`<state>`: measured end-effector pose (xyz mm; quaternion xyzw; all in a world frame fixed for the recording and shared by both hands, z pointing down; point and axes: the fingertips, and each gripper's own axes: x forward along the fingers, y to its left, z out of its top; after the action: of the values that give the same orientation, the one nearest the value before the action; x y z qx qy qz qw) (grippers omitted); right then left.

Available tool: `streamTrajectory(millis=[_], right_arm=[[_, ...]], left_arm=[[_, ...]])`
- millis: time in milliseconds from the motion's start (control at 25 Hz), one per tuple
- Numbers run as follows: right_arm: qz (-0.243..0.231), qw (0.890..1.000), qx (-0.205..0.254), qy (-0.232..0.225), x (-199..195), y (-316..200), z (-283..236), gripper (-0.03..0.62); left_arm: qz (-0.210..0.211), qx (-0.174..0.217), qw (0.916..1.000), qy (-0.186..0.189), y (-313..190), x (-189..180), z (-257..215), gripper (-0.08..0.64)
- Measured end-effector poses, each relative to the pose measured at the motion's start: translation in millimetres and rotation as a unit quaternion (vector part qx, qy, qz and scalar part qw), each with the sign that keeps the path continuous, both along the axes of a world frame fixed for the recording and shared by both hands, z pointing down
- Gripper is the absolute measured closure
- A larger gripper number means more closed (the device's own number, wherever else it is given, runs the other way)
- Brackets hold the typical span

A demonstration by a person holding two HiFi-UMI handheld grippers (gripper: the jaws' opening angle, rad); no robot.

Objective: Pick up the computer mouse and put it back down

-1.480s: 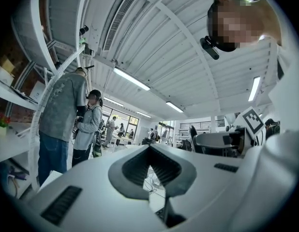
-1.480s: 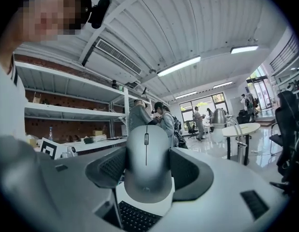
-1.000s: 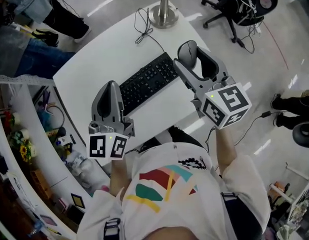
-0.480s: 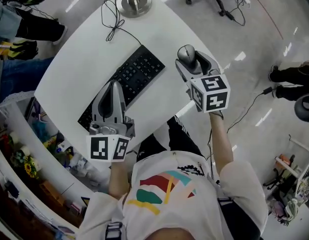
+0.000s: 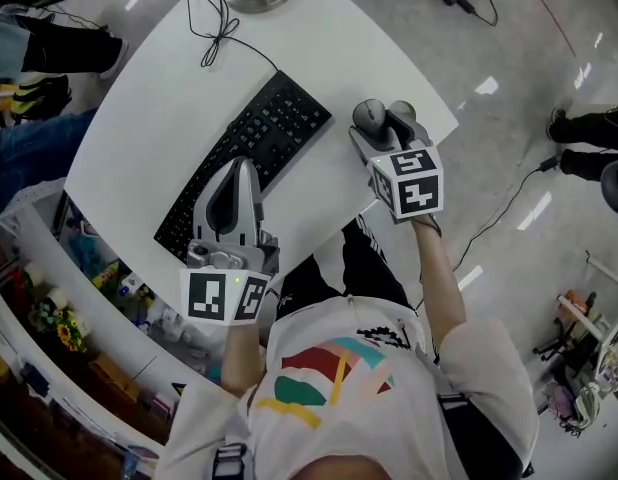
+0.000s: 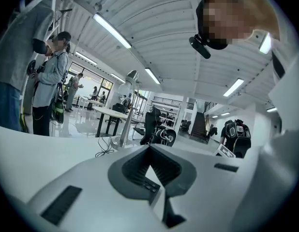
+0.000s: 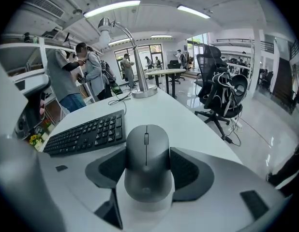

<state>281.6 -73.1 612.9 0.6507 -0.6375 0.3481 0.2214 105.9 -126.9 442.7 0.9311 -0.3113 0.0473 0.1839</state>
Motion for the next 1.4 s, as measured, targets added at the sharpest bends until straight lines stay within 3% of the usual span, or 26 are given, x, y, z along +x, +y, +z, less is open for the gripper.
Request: streamTrajectory(millis=[240, 560, 760, 960, 1120, 1200, 1280, 1360, 1400], right_arm=[[-0.007, 0.999, -0.026, 0.027, 0, 3, 15, 0.308], [0.018, 0.999, -0.008, 0.045, -1, -2, 13, 0.308], [0.021, 0.999, 0.033, 0.029, -5, -13, -12, 0.308], [0.034, 0.994, 0.104, 0.006, -8, -21, -83, 0.308], [0.023, 0.974, 0.219, -0.043, -16, -42, -176, 0.31], [0.011, 0.963, 0.266, -0.046, -24, -44, -224, 0.312], [0.003, 0.951, 0.308, -0.019, -32, -40, -271, 0.404], [-0.002, 0.937, 0.348, 0.009, -42, -32, -314, 0.572], [-0.006, 0.93, 0.367, 0.017, -50, -27, -332, 0.578]], left_arm=[[0.006, -0.005, 1.0, -0.005, 2, 3, 7, 0.514], [0.009, -0.007, 0.9999, -0.005, 3, -5, 6, 0.514], [0.006, 0.002, 1.0, -0.001, 3, -10, 0, 0.514], [-0.002, 0.02, 0.9998, 0.009, 12, -23, -28, 0.514], [-0.01, 0.068, 0.9971, 0.032, 9, -32, -66, 0.514], [-0.014, 0.096, 0.9944, 0.041, 10, -40, -91, 0.514], [-0.022, 0.126, 0.9905, 0.05, 12, -51, -119, 0.514], [-0.033, 0.15, 0.9865, 0.057, 14, -65, -143, 0.514], [-0.039, 0.158, 0.9848, 0.06, 15, -73, -153, 0.514]])
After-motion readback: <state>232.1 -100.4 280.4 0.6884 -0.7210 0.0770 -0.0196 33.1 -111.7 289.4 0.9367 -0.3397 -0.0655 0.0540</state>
